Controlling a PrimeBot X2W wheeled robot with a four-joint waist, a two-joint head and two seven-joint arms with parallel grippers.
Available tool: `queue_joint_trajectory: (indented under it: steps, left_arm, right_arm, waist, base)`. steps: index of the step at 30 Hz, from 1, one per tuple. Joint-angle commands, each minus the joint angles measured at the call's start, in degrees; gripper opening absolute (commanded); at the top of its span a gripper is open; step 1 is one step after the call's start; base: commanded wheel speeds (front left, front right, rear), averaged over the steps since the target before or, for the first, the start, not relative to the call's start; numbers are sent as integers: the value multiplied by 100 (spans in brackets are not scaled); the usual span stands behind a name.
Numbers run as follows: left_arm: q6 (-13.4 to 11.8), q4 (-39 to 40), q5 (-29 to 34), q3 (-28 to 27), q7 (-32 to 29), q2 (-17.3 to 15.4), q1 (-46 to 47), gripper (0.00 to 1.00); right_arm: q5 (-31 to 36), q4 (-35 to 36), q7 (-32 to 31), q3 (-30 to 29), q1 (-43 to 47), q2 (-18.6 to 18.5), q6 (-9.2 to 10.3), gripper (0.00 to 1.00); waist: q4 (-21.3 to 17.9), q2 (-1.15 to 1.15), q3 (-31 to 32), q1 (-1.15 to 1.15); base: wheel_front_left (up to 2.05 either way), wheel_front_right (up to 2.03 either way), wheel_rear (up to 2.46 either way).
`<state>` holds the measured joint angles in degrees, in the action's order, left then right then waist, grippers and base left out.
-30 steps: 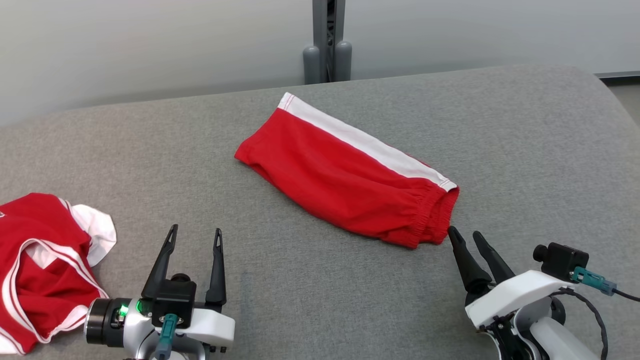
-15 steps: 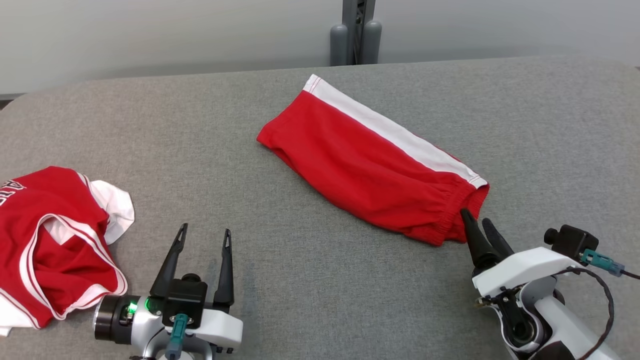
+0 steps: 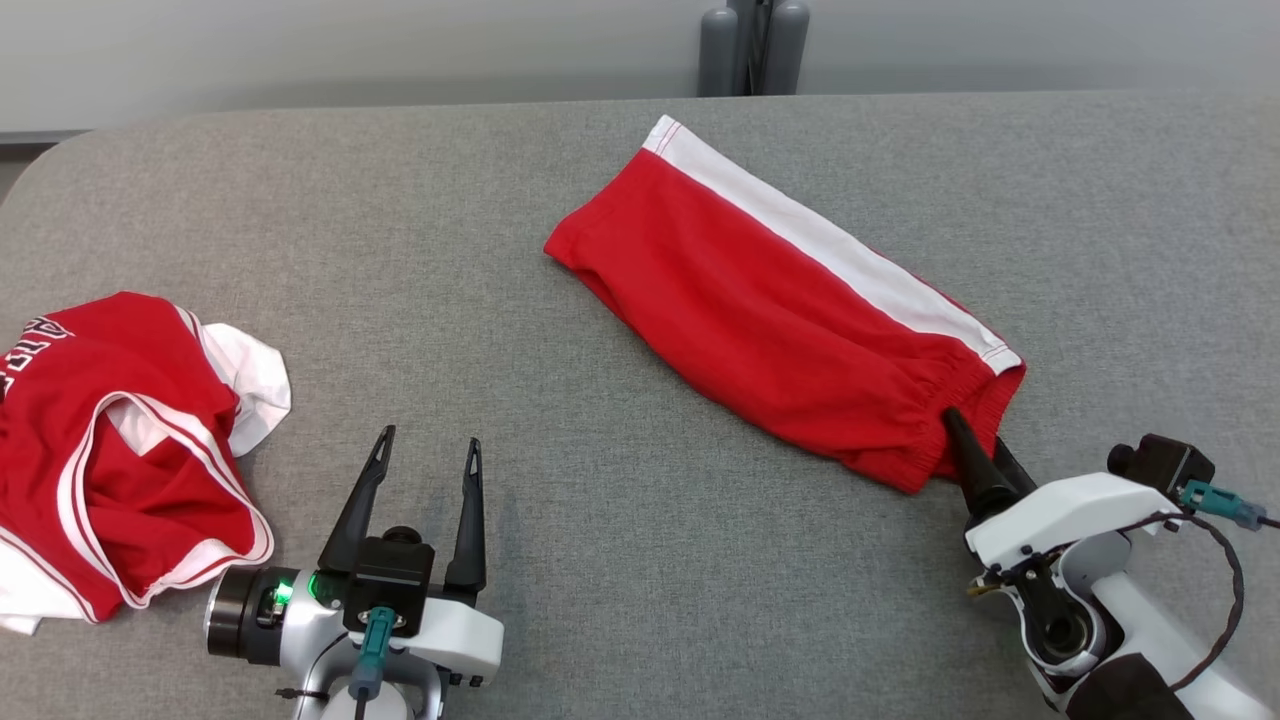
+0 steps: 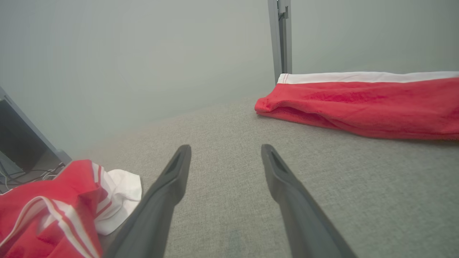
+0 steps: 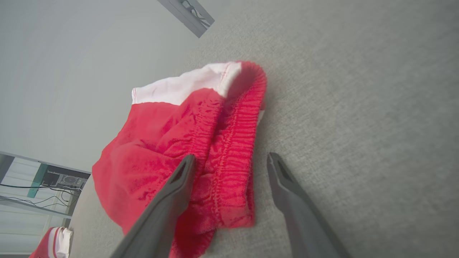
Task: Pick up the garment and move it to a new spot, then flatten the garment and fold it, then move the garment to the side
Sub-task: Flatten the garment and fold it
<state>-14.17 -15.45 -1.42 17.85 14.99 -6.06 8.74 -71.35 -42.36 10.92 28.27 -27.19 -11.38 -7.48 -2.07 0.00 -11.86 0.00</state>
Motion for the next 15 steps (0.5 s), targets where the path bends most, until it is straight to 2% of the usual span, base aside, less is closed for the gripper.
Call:
queue_joint_trajectory:
  steps: [1, 6, 15]
  left_arm:
    - [15, -12, 70, 1, 24, -4, 100, 100]
    - [39, -35, 68, 18, 24, 11, 141, 100]
    - [37, -84, 84, 33, 24, 32, 247, 100]
  right_arm:
    - [-85, -20, -108, 16, -34, -8, -3, 100]
    - [-307, 204, -456, 176, -83, -3, -4, 100]
    - [-710, 367, -625, 187, -179, -27, -9, 100]
  waist:
    - [29, 0, -34, 0]
    - [104, 0, -112, 0]
    - [283, 0, -229, 0]
  base:
    - [0, 0, 0]
    - [0, 0, 0]
    - [0, 0, 0]
